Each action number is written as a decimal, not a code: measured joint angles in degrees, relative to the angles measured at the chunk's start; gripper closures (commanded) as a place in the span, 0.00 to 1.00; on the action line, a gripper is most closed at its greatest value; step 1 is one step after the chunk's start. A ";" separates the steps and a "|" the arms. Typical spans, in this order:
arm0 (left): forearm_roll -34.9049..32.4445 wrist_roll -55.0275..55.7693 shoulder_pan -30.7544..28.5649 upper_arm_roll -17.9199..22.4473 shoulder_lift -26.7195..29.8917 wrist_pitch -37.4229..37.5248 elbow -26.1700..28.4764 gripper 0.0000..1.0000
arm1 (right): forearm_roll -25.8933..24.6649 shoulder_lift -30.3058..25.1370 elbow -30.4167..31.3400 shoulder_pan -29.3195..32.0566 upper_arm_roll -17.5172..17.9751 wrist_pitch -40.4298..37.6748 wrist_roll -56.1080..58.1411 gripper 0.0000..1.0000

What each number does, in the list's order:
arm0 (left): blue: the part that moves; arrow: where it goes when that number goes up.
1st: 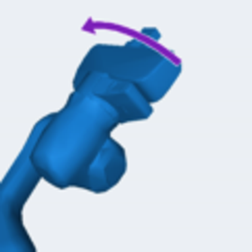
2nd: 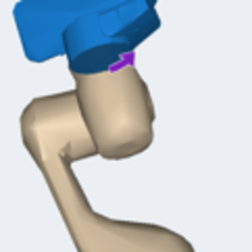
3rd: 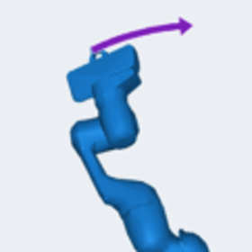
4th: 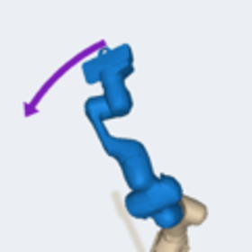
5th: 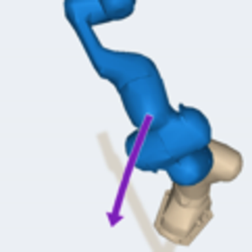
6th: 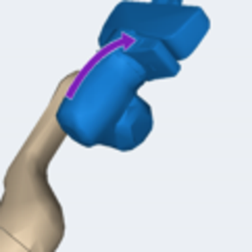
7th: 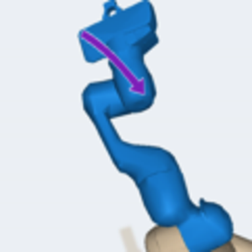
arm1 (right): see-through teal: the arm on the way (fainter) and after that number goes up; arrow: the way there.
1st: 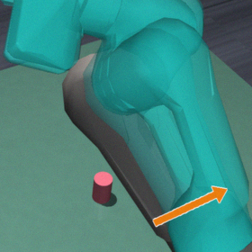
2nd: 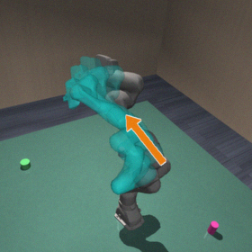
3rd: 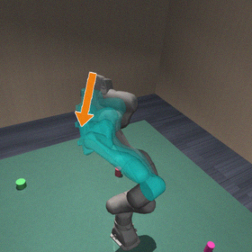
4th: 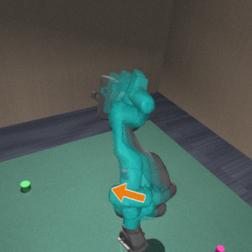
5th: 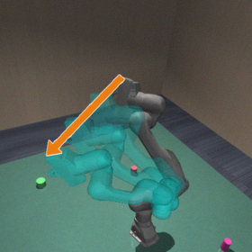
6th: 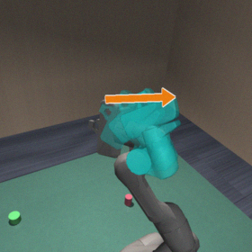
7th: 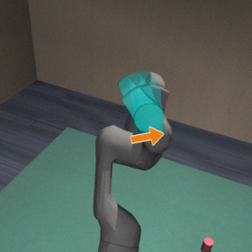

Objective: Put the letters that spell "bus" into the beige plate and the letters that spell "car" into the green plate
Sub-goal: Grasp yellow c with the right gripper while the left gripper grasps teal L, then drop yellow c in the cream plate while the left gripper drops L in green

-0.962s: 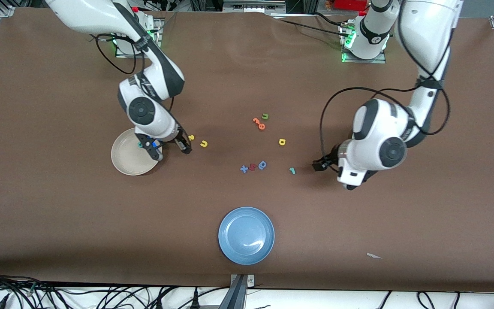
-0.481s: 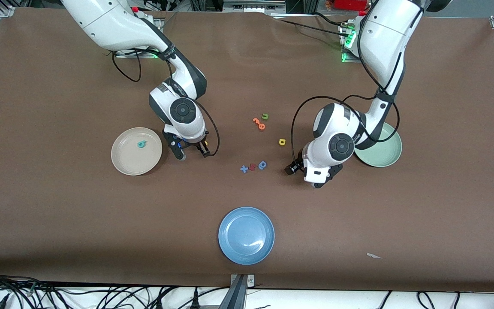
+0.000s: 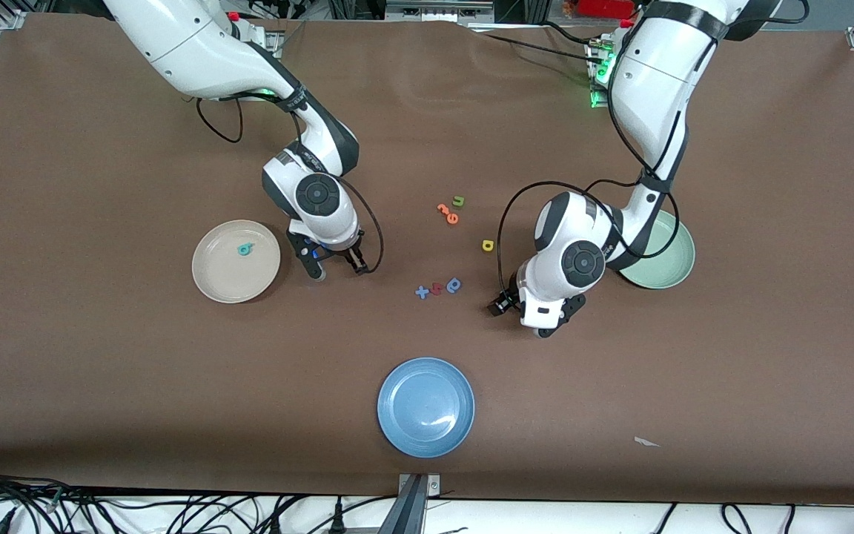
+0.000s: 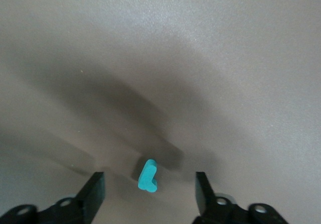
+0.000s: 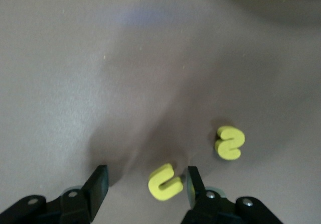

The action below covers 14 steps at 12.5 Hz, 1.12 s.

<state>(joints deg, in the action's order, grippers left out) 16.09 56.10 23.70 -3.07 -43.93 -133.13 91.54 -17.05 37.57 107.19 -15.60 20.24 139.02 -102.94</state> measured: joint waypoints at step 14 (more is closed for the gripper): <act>-0.83 0.00 1.47 0.62 -0.55 1.42 -0.34 1.00 | -1.30 0.10 -0.43 -0.08 0.33 0.16 -0.06 0.89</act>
<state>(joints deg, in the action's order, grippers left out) 15.26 56.10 25.17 -2.45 -44.48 -131.72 91.20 -18.35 37.67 106.76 -15.68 20.58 139.18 -102.99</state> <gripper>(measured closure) 0.837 0.722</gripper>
